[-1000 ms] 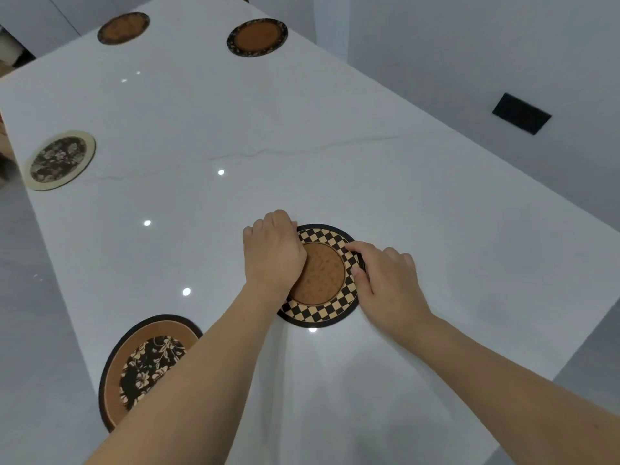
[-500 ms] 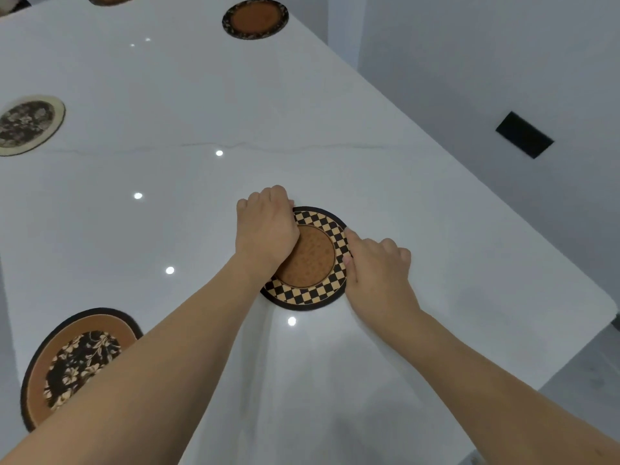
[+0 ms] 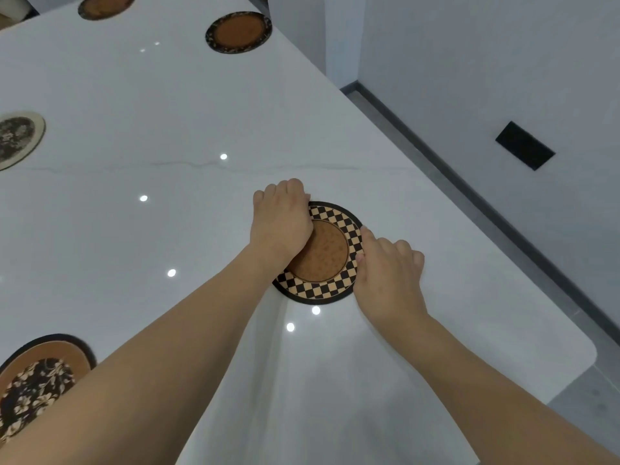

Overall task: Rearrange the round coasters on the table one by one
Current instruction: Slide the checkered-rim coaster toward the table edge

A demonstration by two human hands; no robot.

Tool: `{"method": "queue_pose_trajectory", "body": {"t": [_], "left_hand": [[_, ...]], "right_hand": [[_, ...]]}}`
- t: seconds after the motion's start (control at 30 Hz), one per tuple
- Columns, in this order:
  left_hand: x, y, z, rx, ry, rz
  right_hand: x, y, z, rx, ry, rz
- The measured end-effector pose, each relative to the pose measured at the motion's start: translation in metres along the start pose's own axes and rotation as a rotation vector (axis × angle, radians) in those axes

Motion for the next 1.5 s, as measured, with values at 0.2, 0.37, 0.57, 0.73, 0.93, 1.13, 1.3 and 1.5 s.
{"method": "queue_pose_trajectory", "body": {"t": [0.2, 0.37, 0.57, 0.73, 0.93, 1.13, 1.3, 1.5], "left_hand": [[0.039, 0.048, 0.032, 0.005, -0.023, 0.010], [0.060, 0.061, 0.044, -0.024, -0.006, -0.039], [0.083, 0.090, 0.060, -0.054, -0.003, -0.039], [0.080, 0.087, 0.060, -0.126, 0.026, -0.074], [0.082, 0.084, 0.060, -0.146, 0.013, -0.092], [0.084, 0.085, 0.060, -0.136, -0.026, -0.097], [0.087, 0.087, 0.061, -0.122, -0.027, -0.109], [0.087, 0.088, 0.064, -0.077, -0.016, -0.094]], "right_hand": [[0.029, 0.056, -0.015, -0.072, 0.047, 0.029], [0.050, 0.078, -0.019, -0.081, 0.058, 0.006], [0.059, 0.109, -0.022, -0.053, 0.153, 0.113], [0.057, 0.107, -0.024, -0.032, 0.143, 0.154], [0.061, 0.106, -0.027, -0.062, 0.101, 0.185], [0.062, 0.107, -0.025, -0.089, 0.079, 0.212], [0.063, 0.108, -0.024, -0.093, 0.088, 0.226], [0.061, 0.109, -0.025, -0.055, 0.105, 0.252]]}}
Point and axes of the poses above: each hand's wrist, its own x-axis towards the middle knuckle, its own z-axis out of the palm, y = z × x, the point moved 8 cm from there along x, towards the middle knuckle, and after that the axes turned 12 degrees about -x, right-handed, at the moved point
